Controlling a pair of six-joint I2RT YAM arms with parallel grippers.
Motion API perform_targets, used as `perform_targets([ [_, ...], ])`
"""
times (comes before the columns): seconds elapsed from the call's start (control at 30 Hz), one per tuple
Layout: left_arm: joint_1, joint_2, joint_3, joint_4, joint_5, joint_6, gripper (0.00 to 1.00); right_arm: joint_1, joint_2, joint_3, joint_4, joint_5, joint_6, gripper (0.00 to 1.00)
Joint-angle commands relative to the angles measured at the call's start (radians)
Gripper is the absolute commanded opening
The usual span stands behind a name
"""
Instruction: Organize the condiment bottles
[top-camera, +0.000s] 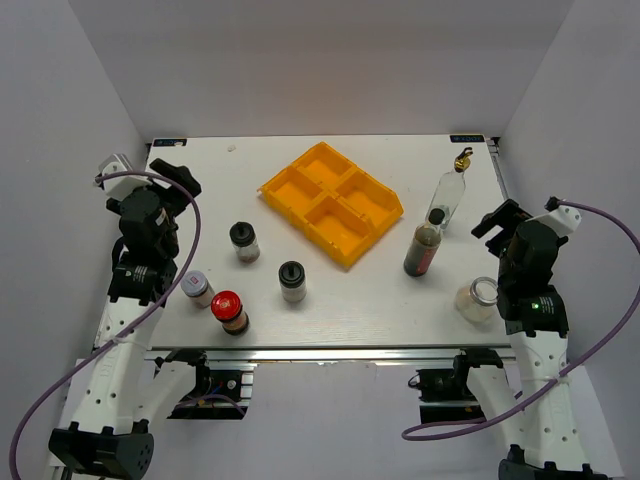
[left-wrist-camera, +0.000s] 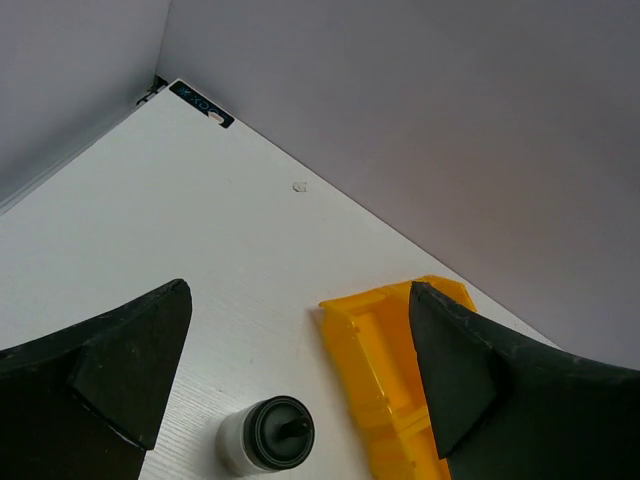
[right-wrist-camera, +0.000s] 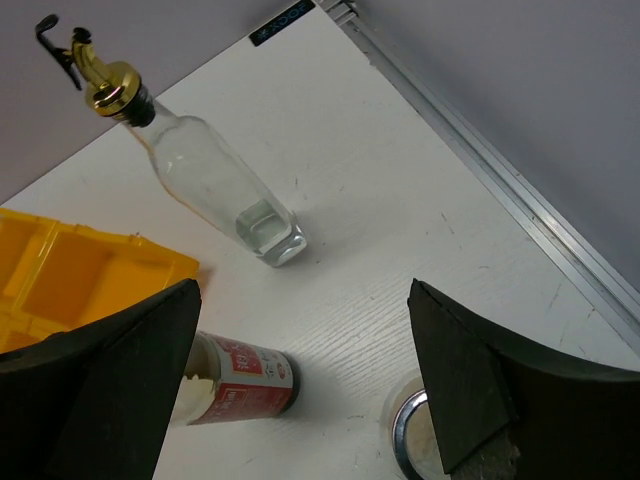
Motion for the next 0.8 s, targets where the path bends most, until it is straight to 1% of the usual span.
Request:
perform_targets([
  [0.0,0.002,0.010,0.022,-0.006,0.063,0.031,0.98,-0.002,-0.011,0.033,0.075,-0.139,-0.059,0.89],
  [0.03,0.002,0.012,0.019,0.002,0.076,0.036,0.98,-0.001,-0.014,0.021,0.097,-0.167,-0.060,0.89],
  [0.07,0.002,0.015,0.010,0.006,0.092,0.050,0.98,-0.001,-0.014,0.007,0.160,-0.225,-0.088,0.89],
  [0.1,0.002,0.019,0.006,0.013,0.138,0.059,0.98,-0.002,-0.003,-0.005,0.182,-0.245,-0.102,0.89],
  [0.17,0.002,0.022,-0.013,0.036,0.180,0.080,0.98,-0.002,0.028,0.007,0.197,-0.331,-0.152,0.89],
  [0.2,0.002,0.021,-0.022,0.042,0.201,0.084,0.98,-0.002,0.069,0.025,0.203,-0.368,-0.169,0.89],
  [0.23,0.002,0.022,-0.028,0.052,0.203,0.090,0.98,-0.002,0.090,0.029,0.219,-0.411,-0.183,0.89],
  [0.3,0.002,0.024,-0.047,0.060,0.197,0.099,0.98,-0.002,0.156,0.030,0.271,-0.417,-0.223,0.89],
  [0.37,0.002,0.031,-0.053,0.062,0.189,0.114,0.98,-0.002,0.202,0.053,0.283,-0.406,-0.238,0.89],
  [0.4,0.002,0.035,-0.051,0.059,0.188,0.116,0.98,-0.002,0.239,0.053,0.339,-0.405,-0.284,0.89],
  [0.5,0.002,0.044,-0.057,0.068,0.200,0.131,0.98,-0.002,0.298,0.009,0.484,-0.394,-0.352,0.89],
  [0.53,0.002,0.047,-0.060,0.072,0.203,0.133,0.98,-0.002,0.314,-0.003,0.559,-0.399,-0.391,0.89],
  [0.6,0.002,0.045,-0.062,0.075,0.209,0.140,0.98,-0.001,0.363,-0.005,0.596,-0.417,-0.413,0.89],
  [0.77,0.002,0.041,-0.077,0.089,0.198,0.148,0.98,-0.002,0.458,0.002,0.702,-0.402,-0.462,0.89],
])
